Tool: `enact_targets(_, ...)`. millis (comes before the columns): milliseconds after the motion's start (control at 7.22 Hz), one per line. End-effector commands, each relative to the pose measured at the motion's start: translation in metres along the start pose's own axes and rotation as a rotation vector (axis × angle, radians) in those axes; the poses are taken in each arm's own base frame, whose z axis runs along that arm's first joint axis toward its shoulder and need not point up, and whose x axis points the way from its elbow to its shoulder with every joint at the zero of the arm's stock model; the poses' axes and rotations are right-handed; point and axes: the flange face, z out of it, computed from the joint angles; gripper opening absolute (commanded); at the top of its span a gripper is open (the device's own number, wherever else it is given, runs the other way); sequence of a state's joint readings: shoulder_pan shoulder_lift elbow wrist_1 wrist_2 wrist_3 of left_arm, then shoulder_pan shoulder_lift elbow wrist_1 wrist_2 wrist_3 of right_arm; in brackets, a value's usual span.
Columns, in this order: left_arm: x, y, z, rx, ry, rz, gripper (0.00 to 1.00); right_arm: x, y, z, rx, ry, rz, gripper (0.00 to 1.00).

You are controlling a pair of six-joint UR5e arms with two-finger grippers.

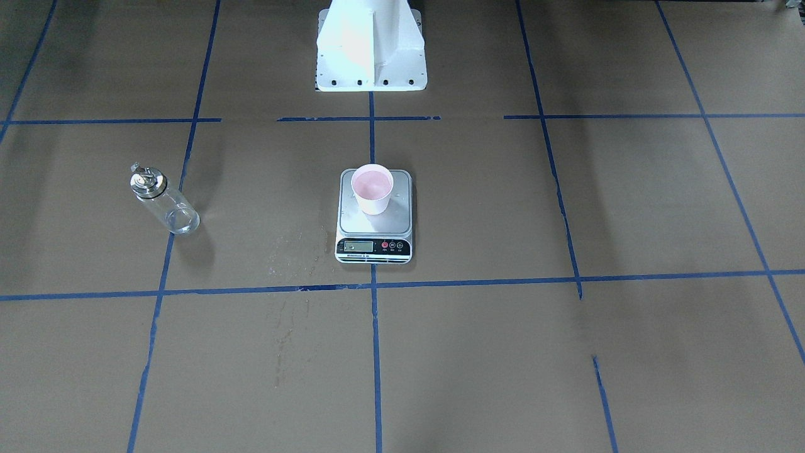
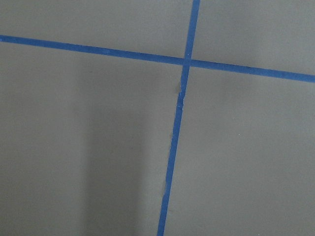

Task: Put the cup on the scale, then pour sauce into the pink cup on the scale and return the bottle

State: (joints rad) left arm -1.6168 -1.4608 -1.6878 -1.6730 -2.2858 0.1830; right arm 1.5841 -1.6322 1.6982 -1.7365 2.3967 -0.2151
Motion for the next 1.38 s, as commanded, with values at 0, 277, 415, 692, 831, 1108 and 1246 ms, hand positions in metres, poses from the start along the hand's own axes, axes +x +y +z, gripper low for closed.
enact_targets(0,-0.012,0.014,0.019,-0.046,0.036,-0.049,1.00,0.001,0.000,0.003,-0.006,-0.002,0.005,1.00)
enact_targets(277,-0.010,0.021,0.021,-0.131,0.085,-0.136,1.00,0.002,0.002,0.004,-0.007,-0.004,0.007,1.00)
enact_targets(415,-0.010,0.023,0.023,-0.129,0.094,-0.134,1.00,-0.001,-0.001,0.001,-0.001,-0.003,-0.001,1.00)
enact_targets(692,0.000,0.012,0.006,-0.066,0.070,-0.075,1.00,0.000,-0.001,0.001,-0.005,0.003,-0.010,1.00)
enact_targets(831,-0.004,0.007,0.011,-0.077,0.053,-0.078,1.00,-0.007,-0.004,0.005,-0.013,0.000,-0.025,1.00)
enact_targets(1108,-0.012,0.000,0.016,-0.088,0.037,-0.080,1.00,-0.013,-0.007,0.008,-0.019,-0.005,-0.040,1.00)
enact_targets(1246,-0.012,0.000,0.015,-0.092,0.026,-0.085,1.00,-0.014,-0.008,0.008,-0.019,0.000,-0.037,1.00)
